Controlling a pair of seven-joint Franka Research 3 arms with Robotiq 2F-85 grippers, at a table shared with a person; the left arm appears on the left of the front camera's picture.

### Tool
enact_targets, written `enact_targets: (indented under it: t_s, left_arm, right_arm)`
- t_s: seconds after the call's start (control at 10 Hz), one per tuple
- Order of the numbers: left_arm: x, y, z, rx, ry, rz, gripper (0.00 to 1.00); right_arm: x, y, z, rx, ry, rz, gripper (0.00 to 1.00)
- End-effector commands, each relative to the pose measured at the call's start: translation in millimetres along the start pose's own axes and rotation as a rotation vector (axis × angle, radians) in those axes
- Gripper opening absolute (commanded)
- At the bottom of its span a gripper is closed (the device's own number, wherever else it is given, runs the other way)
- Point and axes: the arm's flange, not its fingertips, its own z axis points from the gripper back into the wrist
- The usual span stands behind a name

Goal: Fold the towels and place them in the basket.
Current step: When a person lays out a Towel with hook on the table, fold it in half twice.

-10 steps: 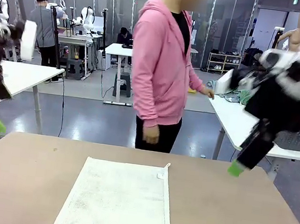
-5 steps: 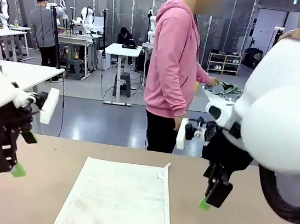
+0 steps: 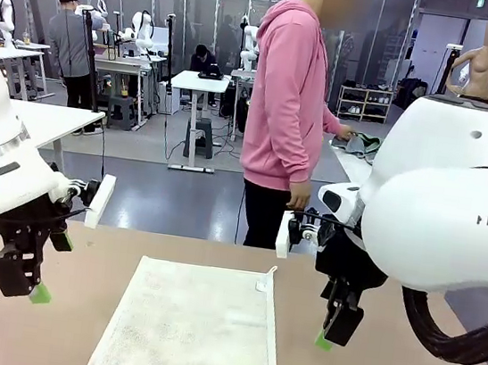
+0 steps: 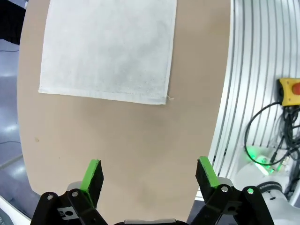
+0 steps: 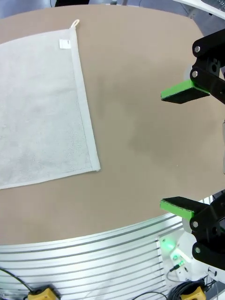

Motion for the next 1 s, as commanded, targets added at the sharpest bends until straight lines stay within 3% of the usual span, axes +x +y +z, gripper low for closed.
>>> enact_targets:
  t_s: [0.0, 0.4, 0.6, 0.9]
  left_arm:
    - [0.8, -1.1, 1.5, -0.010, -0.020, -0.015, 1.00]
    - [0.4, -0.4, 0.2, 0.000, -0.001, -0.003, 1.00]
    - [6.5, 4.3, -33.8, 0.029, -0.031, -0.016, 1.00]
    - [10.4, 1.7, -82.4, -0.037, -0.065, -0.020, 1.00]
  right_arm:
    - [-0.5, 2.3, 4.3, -0.006, -0.004, 0.003, 1.00]
    - [-0.2, 0.6, 3.4, -0.006, -0.005, 0.001, 1.00]
    - [7.2, 3.8, -27.4, 0.002, -0.008, 0.089, 1.00]
    - [19.4, 0.1, -69.9, 0.048, 0.016, 0.144, 1.00]
